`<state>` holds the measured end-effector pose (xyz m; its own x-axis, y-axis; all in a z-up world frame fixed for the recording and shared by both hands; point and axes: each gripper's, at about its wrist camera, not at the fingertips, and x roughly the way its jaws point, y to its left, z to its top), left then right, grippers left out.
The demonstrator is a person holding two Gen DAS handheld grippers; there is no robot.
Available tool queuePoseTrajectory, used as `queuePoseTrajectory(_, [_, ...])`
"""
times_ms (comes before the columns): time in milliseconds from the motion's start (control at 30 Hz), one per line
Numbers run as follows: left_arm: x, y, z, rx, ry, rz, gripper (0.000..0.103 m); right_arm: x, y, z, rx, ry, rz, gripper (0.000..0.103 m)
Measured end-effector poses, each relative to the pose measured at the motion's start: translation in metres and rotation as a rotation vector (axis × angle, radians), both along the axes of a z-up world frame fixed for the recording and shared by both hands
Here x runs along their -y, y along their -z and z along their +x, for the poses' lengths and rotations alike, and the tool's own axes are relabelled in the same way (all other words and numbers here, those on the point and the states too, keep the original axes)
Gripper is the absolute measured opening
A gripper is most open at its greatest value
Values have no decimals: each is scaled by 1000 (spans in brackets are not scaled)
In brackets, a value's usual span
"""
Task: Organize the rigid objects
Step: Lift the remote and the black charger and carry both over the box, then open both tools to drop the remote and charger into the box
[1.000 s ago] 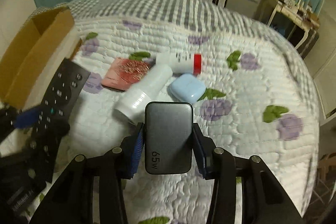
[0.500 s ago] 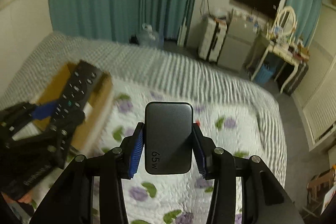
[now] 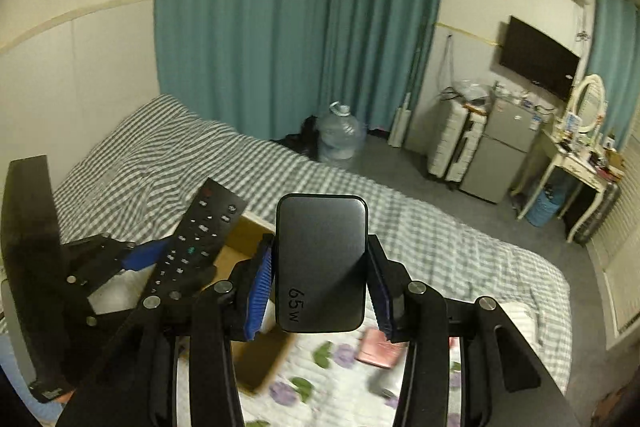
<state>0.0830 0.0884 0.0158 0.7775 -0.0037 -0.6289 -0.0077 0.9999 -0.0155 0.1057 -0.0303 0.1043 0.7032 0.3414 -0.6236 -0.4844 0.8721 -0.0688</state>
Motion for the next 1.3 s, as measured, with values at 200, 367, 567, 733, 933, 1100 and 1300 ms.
queuePoseTrajectory(200, [-22,47,17,-62,-27,18,37,-50,62,34,-108,-40,-22,43])
queuePoseTrajectory(367, [-33,83,28,-139,-59,11,37,-66,117,61,-196,-53,-45,43])
queuePoseTrajectory(567, [-25,103,30,-192,-30,32,37,-78,162,82,-274,-66,-64,43])
queuePoseTrajectory(733, [-23,110,29,-194,-37,67,37,-84,181,88,-298,-61,-80,43])
queuePoseTrajectory(933, [-23,103,21,-171,-28,28,43,-86,190,88,-320,-47,-101,42])
queuePoseTrajectory(1100, [-19,83,8,-114,-49,29,63,-65,153,78,-232,-10,-47,63])
queuePoseTrajectory(1300, [3,58,-6,-85,-50,72,63,-6,103,58,-130,60,-33,74])
